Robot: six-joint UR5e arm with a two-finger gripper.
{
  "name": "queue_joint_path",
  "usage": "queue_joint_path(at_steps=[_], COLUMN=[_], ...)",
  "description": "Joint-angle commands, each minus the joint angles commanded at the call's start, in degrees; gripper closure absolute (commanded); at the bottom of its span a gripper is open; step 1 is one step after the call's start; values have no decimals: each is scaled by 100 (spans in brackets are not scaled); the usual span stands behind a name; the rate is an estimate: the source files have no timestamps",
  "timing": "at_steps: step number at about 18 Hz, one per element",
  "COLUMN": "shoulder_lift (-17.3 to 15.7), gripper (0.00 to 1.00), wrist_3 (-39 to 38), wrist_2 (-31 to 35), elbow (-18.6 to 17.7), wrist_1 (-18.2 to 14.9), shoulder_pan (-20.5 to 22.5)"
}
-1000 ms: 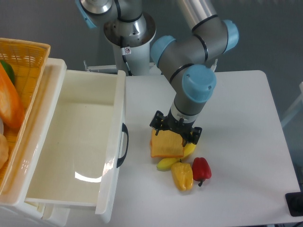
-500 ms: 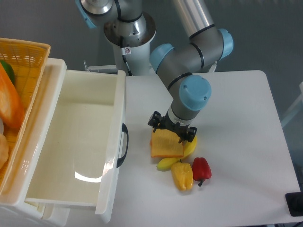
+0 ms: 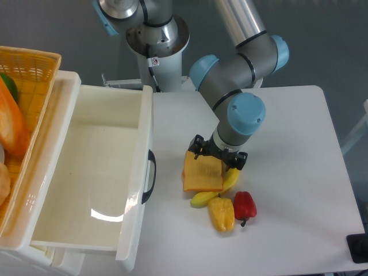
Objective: Pick up the bread slice
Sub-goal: 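Close the gripper on the bread slice edge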
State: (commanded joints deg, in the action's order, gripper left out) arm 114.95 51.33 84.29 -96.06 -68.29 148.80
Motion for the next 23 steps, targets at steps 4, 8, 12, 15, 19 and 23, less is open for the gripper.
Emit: queue_joint_path(at_steps=[4, 8, 12, 15, 19, 23], shoulder_lift=[202, 185, 211, 247, 273, 282], gripper=[0, 0, 0, 0, 0, 0], wrist_3=[9, 0, -9, -35, -35, -18], wrist_2=[9, 97, 97, 105, 88, 79], elbow=[0, -9, -35, 9, -18, -26], wrist_1=[18, 18, 18, 0, 0, 0], shoulder_pan=[35, 79, 70, 53, 35, -17])
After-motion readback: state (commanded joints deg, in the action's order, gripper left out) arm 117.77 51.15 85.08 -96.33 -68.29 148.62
